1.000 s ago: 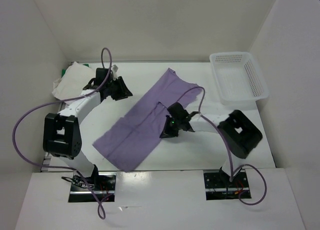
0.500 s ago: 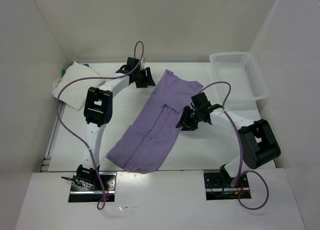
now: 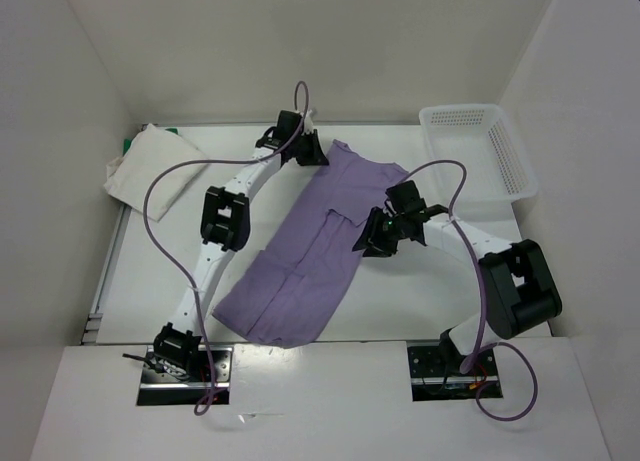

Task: Fold and stack the t-shirts
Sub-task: Rotate the tshirt 90 degrees, then grab the bottom of the folded rectangular tshirt with both arms

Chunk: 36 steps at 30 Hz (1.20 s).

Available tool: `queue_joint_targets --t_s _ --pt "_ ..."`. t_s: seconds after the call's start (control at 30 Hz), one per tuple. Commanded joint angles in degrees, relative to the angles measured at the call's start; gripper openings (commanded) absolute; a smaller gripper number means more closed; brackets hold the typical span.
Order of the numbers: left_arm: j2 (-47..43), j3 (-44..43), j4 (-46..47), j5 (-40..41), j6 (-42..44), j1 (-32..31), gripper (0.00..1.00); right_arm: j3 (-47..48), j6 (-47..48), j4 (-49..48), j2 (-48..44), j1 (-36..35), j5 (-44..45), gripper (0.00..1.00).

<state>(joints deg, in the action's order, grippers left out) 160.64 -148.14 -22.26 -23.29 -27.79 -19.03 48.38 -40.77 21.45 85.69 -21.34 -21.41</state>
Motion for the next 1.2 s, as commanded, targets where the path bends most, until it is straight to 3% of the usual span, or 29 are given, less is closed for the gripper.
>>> queue_joint_targets --t_s 0.0,0.23,0.37,0.4,0.43,0.5,0.7,0.73,0.83,0.87,1.0,1.13,1.17 --pt "0.74 -3.73 4.06 0.76 -2.35 -0.57 0.03 1.81 1.83 0.43 -1.67 2.00 -0.30 0.44" --pt "-1.38 -3.22 8.20 4.65 -13.42 11.01 0.00 2.33 5.09 2.28 0.70 2.53 0.32 0.47" --pt "-3.48 -0.67 8.90 5.79 -14.84 13.14 0.00 2.86 5.09 0.78 2.63 2.53 -0.21 0.52" --pt "-4.27 -0.66 8.03 7.02 -14.84 13.14 0.01 3.56 5.09 0.78 4.29 2.53 -0.73 0.54" --pt "-4.89 0.38 8.55 7.55 -14.84 13.14 0.13 3.56 5.09 0.78 5.18 2.53 -1.61 0.55" --pt "-7.52 5.38 10.13 6.68 -15.63 13.14 0.32 4.88 5.61 0.26 6.94 2.53 -2.84 0.59" --pt "-22.45 26.90 17.67 9.05 -15.28 13.67 0.58 4.35 2.11 -6.04 10.10 -3.96 -4.77 0.64" --pt "-27.69 35.72 19.08 9.57 -14.67 13.67 0.60 4.35 0.54 -7.29 11.76 -5.45 -5.48 0.64" --pt "-35.54 48.78 22.52 10.37 -13.96 13.67 0.60 3.83 -0.89 -11.77 14.23 -6.52 -6.01 0.64" --pt "-40.27 56.91 23.13 10.37 -13.96 13.67 0.60 3.83 -1.76 -12.65 14.76 -7.21 -6.01 0.64" --pt "-50.40 74.36 23.14 9.23 -14.04 13.67 0.55 5.41 -1.76 -14.24 18.54 -8.36 -5.49 0.52" --pt "-61.46 86.85 17.97 12.90 -16.06 12.97 0.45 6.46 -2.29 -14.43 20.83 -8.36 -1.89 0.12" --pt "-63.41 88.96 15.34 13.96 -16.85 12.96 0.42 5.85 -2.29 -13.90 20.31 -7.75 -0.32 0.08"
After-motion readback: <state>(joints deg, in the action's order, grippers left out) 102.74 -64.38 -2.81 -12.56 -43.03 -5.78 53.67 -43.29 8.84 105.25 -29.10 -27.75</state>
